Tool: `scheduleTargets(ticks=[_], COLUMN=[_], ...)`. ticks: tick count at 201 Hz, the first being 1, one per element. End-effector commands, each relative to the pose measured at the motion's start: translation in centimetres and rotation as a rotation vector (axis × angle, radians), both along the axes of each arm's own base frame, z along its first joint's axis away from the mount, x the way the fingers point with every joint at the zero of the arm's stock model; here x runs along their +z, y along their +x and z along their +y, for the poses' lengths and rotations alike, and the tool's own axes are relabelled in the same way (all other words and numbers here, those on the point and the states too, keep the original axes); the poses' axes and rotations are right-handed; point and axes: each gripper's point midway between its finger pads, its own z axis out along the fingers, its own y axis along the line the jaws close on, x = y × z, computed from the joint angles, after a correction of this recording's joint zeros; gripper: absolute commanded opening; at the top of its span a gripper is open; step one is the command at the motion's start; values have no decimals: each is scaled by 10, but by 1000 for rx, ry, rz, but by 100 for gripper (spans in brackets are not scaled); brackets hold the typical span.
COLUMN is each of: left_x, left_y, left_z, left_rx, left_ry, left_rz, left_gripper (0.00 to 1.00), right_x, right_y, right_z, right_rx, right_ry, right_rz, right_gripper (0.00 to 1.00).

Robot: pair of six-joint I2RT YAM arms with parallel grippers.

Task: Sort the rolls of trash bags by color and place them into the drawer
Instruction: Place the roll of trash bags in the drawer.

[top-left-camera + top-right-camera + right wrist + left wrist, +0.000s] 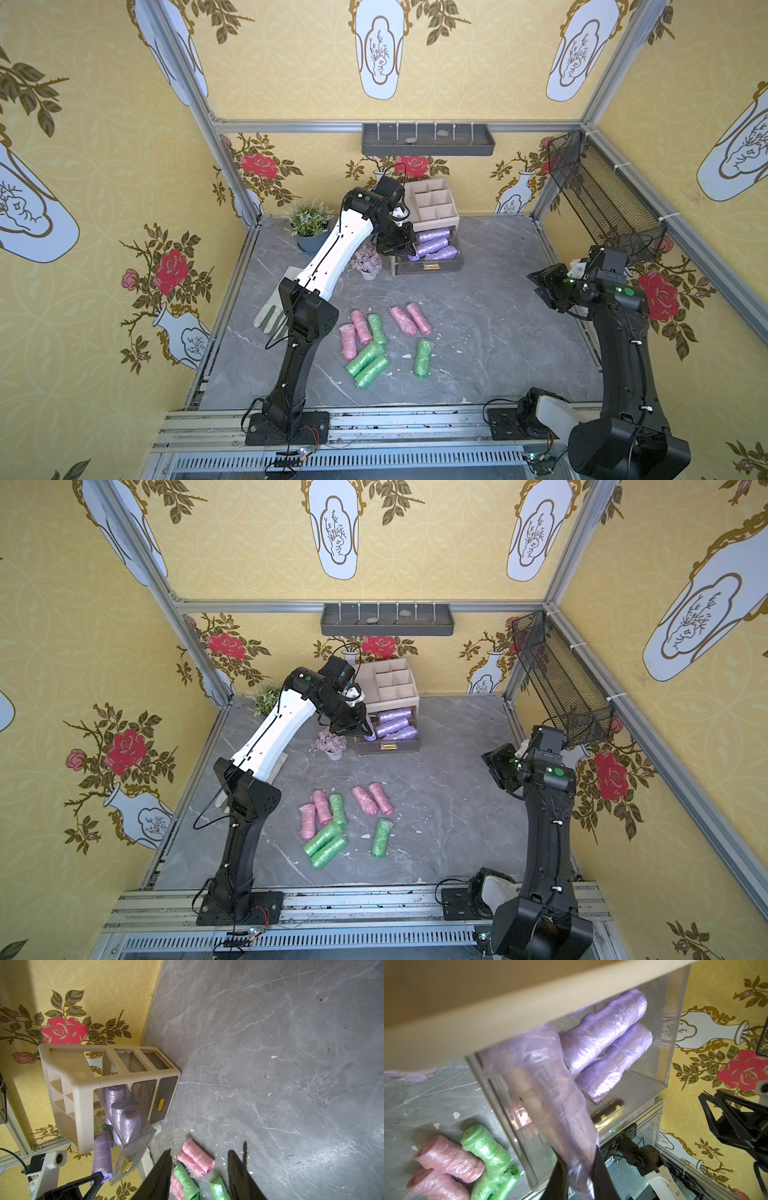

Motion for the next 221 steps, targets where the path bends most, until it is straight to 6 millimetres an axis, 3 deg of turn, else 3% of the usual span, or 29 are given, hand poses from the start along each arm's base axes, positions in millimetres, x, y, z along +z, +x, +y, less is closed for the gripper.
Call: scheduleTargets(ticks=[1,37,115,221], left_x=[-4,-3,-1,9], left_y=[4,4,6,3], left_z=[3,5,3,4], left_rx=[9,13,16,16], left_ry=[21,26,19,7], left_rz=[-7,-10,-18,-36], left_gripper=[11,20,30,35], right_x=[2,2,5,6], right_y=[4,4,3,2], right_z=[-1,-2,-2,-3], right_rx=[5,4,1,-6], right_ry=[-11,-12,-19,-20], right_rz=[-24,-24,-27,-24], right_gripper=[45,45,45,46])
